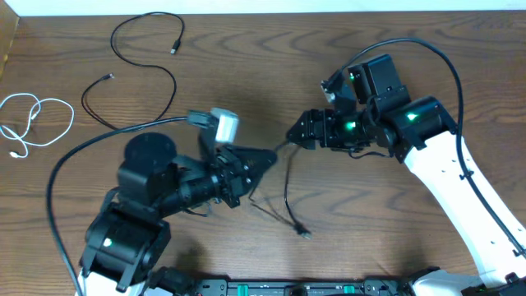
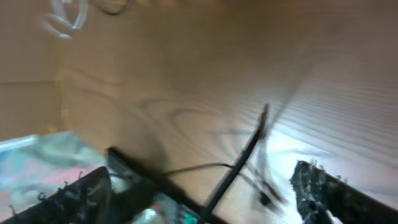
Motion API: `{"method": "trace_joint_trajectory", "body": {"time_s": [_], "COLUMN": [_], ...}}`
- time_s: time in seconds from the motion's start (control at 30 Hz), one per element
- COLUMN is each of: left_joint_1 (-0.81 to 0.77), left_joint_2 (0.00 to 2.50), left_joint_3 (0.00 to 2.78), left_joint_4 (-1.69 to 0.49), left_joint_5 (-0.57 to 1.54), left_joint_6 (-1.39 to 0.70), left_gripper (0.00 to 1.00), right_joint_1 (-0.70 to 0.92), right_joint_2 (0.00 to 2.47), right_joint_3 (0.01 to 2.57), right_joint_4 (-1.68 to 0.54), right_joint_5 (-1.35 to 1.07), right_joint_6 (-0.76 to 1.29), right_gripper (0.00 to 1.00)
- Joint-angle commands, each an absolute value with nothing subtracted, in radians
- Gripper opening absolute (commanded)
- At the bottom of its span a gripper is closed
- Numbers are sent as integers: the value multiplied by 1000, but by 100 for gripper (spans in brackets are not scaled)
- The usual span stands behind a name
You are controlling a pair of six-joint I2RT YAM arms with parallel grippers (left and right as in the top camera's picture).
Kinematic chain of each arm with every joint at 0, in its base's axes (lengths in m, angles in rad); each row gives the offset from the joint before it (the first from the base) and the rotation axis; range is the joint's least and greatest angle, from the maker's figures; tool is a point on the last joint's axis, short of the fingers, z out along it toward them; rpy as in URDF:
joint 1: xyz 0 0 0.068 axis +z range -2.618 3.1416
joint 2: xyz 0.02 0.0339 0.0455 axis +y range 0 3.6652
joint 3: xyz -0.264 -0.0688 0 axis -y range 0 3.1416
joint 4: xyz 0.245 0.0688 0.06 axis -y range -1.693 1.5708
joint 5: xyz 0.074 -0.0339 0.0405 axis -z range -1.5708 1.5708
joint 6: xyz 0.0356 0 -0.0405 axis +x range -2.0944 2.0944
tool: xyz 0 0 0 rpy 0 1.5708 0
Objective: Untangle cables
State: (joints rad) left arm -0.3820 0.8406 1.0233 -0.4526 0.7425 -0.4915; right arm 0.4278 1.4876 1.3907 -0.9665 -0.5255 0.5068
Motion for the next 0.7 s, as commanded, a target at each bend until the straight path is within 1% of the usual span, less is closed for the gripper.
{"method": "trace_joint_trajectory", "body": {"time_s": [0.0, 0.07, 0.27, 0.53, 0.67], "left_joint_1": [-346, -324, -246, -243, -243], "left_joint_2": [817, 817, 817, 816, 816], "left_joint_3": [1034, 1034, 1053, 1054, 1054], "left_joint_4": [-448, -447, -448, -464, -466], "left_joint_5": [583, 574, 572, 595, 622], "left_joint_6": [-568, -591, -616, -616, -616], "left_gripper": [7, 8, 7, 7, 7], "right_joint_1": [409, 404, 370, 229, 201], "right_joint_2": [1489, 1489, 1489, 1489, 1489], "right_joint_3": [1393, 1393, 1393, 1393, 1393], "right_joint_4": [-999, -1013, -1025, -975, -944], "right_joint_5": [-379, -347, -290, -291, -289], "right_joint_6": [496, 496, 507, 766, 796], "right_gripper": [94, 99, 99, 99, 99]}}
